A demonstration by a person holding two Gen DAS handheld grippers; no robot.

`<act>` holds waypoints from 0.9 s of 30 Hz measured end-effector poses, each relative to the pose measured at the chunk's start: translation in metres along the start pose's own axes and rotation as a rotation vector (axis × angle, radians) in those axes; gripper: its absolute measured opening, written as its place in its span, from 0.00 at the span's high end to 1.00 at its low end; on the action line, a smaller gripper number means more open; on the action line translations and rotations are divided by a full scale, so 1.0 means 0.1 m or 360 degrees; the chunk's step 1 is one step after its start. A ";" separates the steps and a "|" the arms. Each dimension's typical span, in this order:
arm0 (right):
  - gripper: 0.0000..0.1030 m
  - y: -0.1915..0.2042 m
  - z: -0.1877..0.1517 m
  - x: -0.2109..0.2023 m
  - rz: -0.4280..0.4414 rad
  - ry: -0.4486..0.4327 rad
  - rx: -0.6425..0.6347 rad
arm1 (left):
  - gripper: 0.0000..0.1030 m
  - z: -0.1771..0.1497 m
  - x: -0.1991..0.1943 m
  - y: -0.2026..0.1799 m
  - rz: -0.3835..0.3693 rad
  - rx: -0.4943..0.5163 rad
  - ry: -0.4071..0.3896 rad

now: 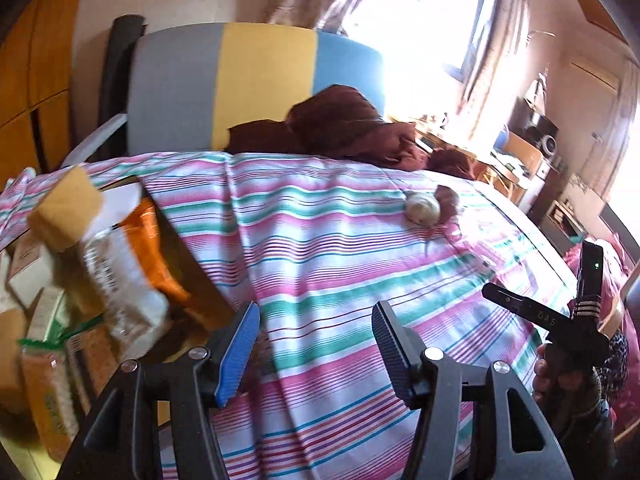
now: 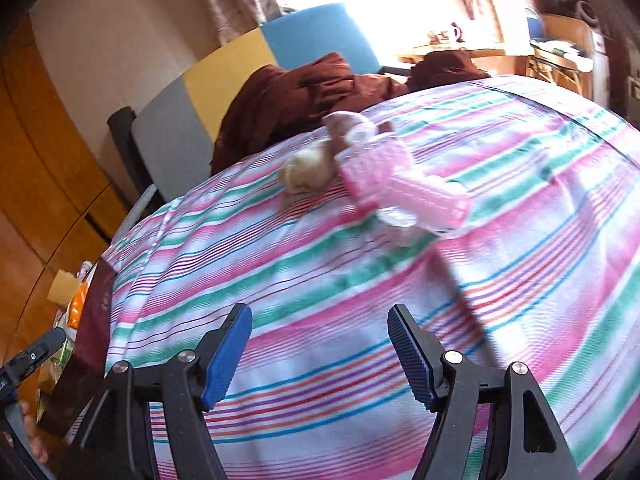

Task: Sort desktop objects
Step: 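Move both tools from the tray back to the socks and rollers, then grasp the beige sock with the left tool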

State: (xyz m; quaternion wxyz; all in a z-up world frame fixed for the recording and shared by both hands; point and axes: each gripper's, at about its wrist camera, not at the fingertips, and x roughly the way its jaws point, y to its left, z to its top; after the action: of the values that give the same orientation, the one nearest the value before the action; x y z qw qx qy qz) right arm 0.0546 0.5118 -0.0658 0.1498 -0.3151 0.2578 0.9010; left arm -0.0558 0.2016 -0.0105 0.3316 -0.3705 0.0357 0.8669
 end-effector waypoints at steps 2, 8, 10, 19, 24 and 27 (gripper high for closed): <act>0.29 -0.22 0.03 -0.07 -0.0050 -0.0035 0.0057 | 0.42 0.08 0.17 -0.24 -0.0058 0.0101 0.0033; 0.25 -0.50 0.14 -0.15 -0.0101 -0.0109 0.0131 | 0.42 0.23 0.60 -0.87 -0.0215 0.0351 0.0117; 0.25 -0.52 0.18 -0.14 -0.0104 -0.0127 0.0128 | 0.42 0.30 0.72 -1.01 -0.0255 0.0405 0.0146; 0.25 -0.51 0.50 -0.03 -0.0077 -0.0251 0.0070 | 0.42 0.83 1.37 -1.10 -0.0293 0.0287 0.0252; 0.25 -0.60 0.54 0.08 0.0005 -0.0286 0.0132 | 0.42 1.08 1.77 -1.15 -0.0293 0.0264 0.0292; 0.25 -0.70 0.54 0.13 0.0081 -0.0287 0.0212 | 0.42 1.20 2.00 -1.24 -0.0319 0.0259 0.0305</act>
State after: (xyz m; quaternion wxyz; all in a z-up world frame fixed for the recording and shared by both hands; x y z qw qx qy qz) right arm 0.0489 0.6007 -0.0637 0.1700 -0.2153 0.3105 0.9101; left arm -0.1567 0.4446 -0.0344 0.4406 -0.4252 0.1001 0.7843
